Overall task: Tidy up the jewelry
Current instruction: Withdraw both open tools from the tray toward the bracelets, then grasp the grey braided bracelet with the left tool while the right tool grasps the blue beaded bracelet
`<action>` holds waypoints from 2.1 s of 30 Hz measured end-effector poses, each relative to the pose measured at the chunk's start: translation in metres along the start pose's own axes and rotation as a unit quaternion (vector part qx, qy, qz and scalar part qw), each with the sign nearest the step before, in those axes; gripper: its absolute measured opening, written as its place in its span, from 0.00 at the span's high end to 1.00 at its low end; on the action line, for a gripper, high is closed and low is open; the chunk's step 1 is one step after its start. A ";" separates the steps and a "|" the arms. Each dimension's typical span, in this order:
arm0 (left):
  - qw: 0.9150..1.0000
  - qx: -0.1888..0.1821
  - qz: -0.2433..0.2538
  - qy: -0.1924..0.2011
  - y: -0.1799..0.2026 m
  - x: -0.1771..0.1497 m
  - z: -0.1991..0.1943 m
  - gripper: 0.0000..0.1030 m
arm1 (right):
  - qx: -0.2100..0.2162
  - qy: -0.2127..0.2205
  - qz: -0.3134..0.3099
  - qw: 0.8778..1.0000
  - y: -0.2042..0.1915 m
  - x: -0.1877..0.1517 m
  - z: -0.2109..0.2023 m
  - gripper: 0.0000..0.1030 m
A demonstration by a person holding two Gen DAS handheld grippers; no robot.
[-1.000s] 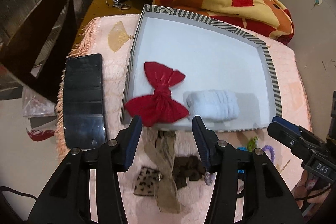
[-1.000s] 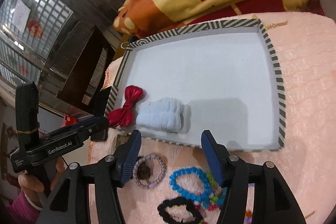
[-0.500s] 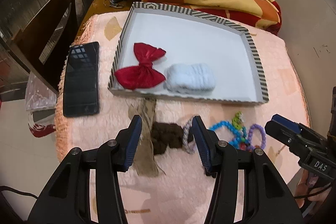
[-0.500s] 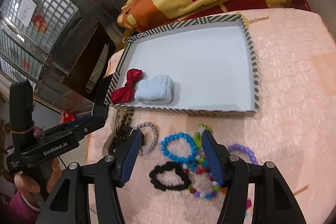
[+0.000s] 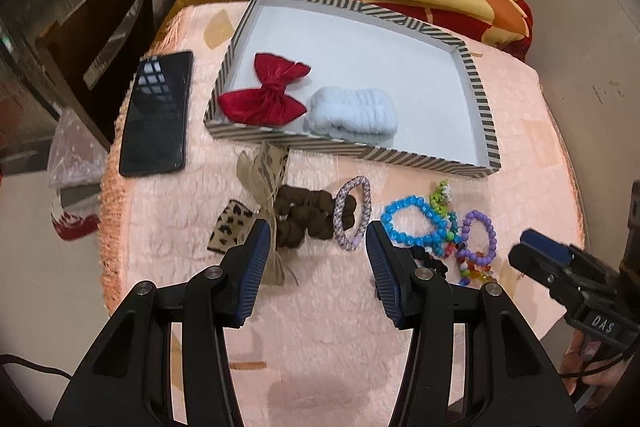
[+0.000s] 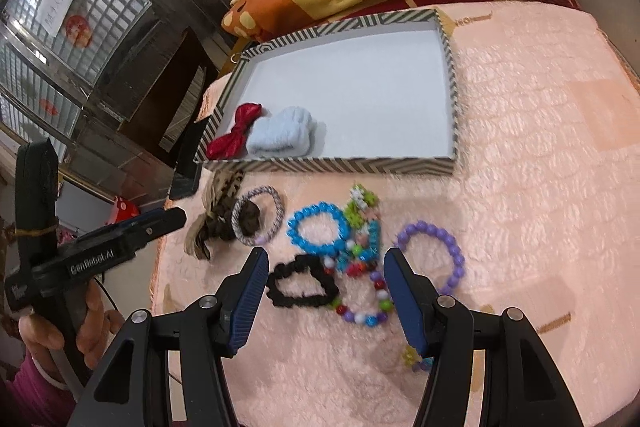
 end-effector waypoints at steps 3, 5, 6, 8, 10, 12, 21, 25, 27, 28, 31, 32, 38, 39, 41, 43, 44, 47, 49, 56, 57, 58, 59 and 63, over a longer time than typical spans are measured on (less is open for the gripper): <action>1.000 -0.014 -0.015 -0.012 -0.005 0.001 0.006 0.52 | -0.002 0.003 0.006 1.000 0.007 -0.004 -0.004 0.44; 1.000 -0.021 -0.017 -0.015 -0.005 0.003 0.009 0.52 | -0.004 0.003 0.011 1.000 0.011 -0.007 -0.006 0.44; 0.999 -0.024 -0.012 -0.017 -0.003 0.005 0.012 0.52 | -0.006 0.002 0.013 1.000 0.013 -0.008 -0.006 0.44; 0.999 -0.026 0.002 -0.024 0.002 0.007 0.017 0.52 | -0.011 0.001 0.017 1.000 0.018 -0.011 -0.006 0.44; 0.999 -0.025 0.016 -0.028 0.007 0.011 0.022 0.52 | -0.013 -0.001 0.022 1.000 0.021 -0.013 -0.006 0.44; 0.998 -0.027 0.033 -0.036 0.013 0.014 0.030 0.52 | -0.016 -0.005 0.025 1.000 0.025 -0.015 -0.004 0.44; 0.994 -0.031 0.075 -0.078 0.030 0.027 0.067 0.52 | -0.021 -0.020 0.021 0.999 0.022 -0.022 0.009 0.44; 0.992 -0.028 0.078 -0.098 0.032 0.028 0.084 0.56 | -0.020 -0.022 0.026 0.999 0.020 -0.021 0.012 0.44; 0.991 -0.026 0.079 -0.101 0.032 0.030 0.087 0.66 | -0.020 -0.020 0.025 0.999 0.018 -0.019 0.015 0.44; 0.991 -0.026 0.083 -0.102 0.032 0.030 0.088 0.74 | -0.019 -0.020 0.023 0.999 0.016 -0.018 0.016 0.44; 0.989 -0.032 0.103 -0.106 0.036 0.029 0.088 0.87 | -0.021 -0.023 0.008 0.999 0.009 -0.015 0.025 0.44; 0.988 -0.031 0.107 -0.104 0.036 0.028 0.087 0.90 | -0.026 -0.024 0.000 0.999 0.007 -0.013 0.028 0.44; 0.991 -0.049 0.089 -0.089 0.027 0.035 0.076 0.95 | -0.039 -0.024 -0.052 0.998 -0.011 0.003 0.052 0.58; 0.991 -0.053 0.085 -0.086 0.025 0.036 0.073 0.95 | -0.038 -0.022 -0.063 0.997 -0.015 0.006 0.055 0.58; 0.992 -0.057 0.083 -0.077 0.023 0.039 0.065 0.95 | -0.043 -0.027 -0.087 0.995 -0.022 0.009 0.064 0.60; 0.992 -0.060 0.084 -0.072 0.022 0.041 0.059 0.95 | -0.057 -0.035 -0.110 0.992 -0.026 0.012 0.075 0.60; 0.992 -0.061 0.087 -0.072 0.022 0.041 0.059 0.95 | -0.062 -0.039 -0.122 0.990 -0.028 0.014 0.080 0.60; 0.991 -0.051 0.101 -0.076 0.027 0.039 0.062 0.95 | -0.061 -0.047 -0.125 0.989 -0.029 0.016 0.090 0.60; 0.989 -0.045 0.117 -0.079 0.032 0.037 0.067 0.91 | -0.061 -0.049 -0.118 0.990 -0.026 0.018 0.094 0.60; 0.982 -0.034 0.159 -0.097 0.040 0.028 0.084 0.76 | -0.068 -0.052 -0.135 0.987 -0.018 0.020 0.093 0.59; 0.982 -0.033 0.157 -0.099 0.039 0.028 0.087 0.76 | -0.067 -0.051 -0.135 0.987 -0.018 0.019 0.091 0.59; 0.982 -0.033 0.156 -0.103 0.039 0.028 0.090 0.76 | -0.065 -0.051 -0.134 0.988 -0.017 0.019 0.088 0.59; 0.982 -0.035 0.155 -0.106 0.039 0.028 0.092 0.76 | -0.063 -0.051 -0.132 0.988 -0.016 0.019 0.087 0.59; 0.979 -0.045 0.164 -0.117 0.043 0.023 0.101 0.76 | -0.063 -0.053 -0.130 0.988 -0.015 0.018 0.085 0.59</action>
Point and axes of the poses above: each gripper's, at about its wrist camera, not at the fingertips, and z roughly the way its jaws point, y to its right, x to its top, the point moved 10 cm from there along z, roughly the way its jaws point, and after that the axes turned 9 degrees about z, right-handed, at the moved point
